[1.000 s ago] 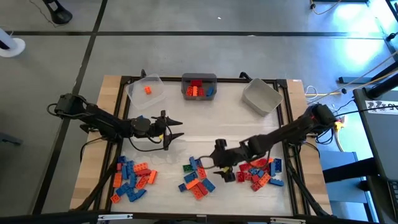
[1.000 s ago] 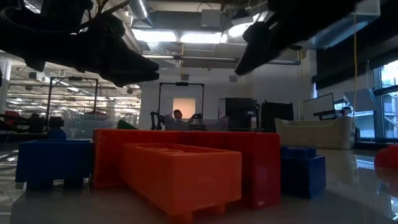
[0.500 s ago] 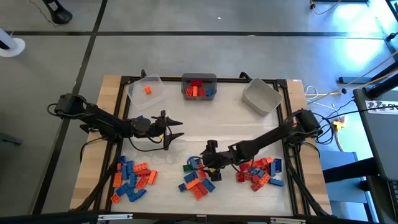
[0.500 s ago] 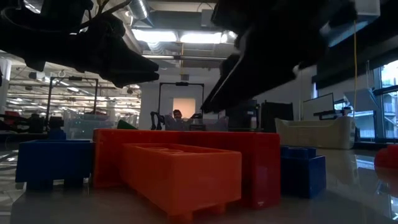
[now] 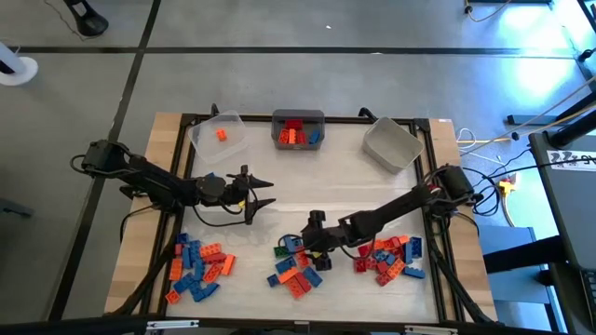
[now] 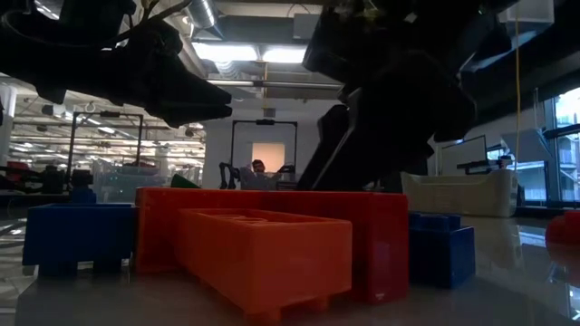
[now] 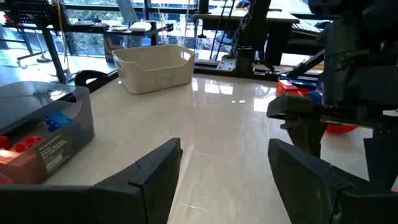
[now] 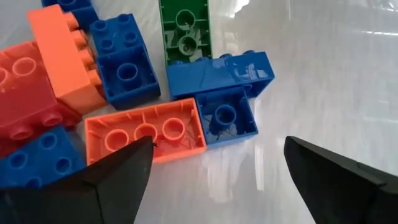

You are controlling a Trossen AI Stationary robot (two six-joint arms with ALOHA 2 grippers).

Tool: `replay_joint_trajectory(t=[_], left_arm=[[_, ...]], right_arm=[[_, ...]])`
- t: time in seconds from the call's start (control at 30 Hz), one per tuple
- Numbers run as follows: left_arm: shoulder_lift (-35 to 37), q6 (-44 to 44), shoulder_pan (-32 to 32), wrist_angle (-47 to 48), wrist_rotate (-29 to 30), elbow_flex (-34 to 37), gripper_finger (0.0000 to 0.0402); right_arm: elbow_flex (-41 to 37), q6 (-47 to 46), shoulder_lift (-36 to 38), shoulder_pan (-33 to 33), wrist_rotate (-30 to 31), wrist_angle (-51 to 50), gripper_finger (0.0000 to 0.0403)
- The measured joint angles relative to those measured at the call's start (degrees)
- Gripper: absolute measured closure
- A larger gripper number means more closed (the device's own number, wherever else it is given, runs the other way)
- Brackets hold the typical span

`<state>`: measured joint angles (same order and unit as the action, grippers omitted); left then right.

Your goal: Sort blocks by size

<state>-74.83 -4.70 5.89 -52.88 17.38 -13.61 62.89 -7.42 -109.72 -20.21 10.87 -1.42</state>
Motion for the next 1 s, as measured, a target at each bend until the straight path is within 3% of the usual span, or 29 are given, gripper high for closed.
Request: replay_joint_trajectory(t=[0.27, 0.67, 1.0], left_arm=[[0.0, 0.0, 0.0, 0.0, 0.0, 0.0, 0.0173], [0.0, 0.0, 0.0, 0.1, 0.0, 0.0, 0.0173], [0.0, 0.0, 0.0, 0.0, 0.0, 0.0, 0.0173]], right_arm=[[0.2, 0.2, 0.1, 0.0, 0.5, -2.8, 0.0045], [4.9, 3.9, 0.8, 0.0, 5.2, -23.2, 0.0045], [6.8, 3.3, 0.8, -0.1, -5.0, -11.8, 0.0045]])
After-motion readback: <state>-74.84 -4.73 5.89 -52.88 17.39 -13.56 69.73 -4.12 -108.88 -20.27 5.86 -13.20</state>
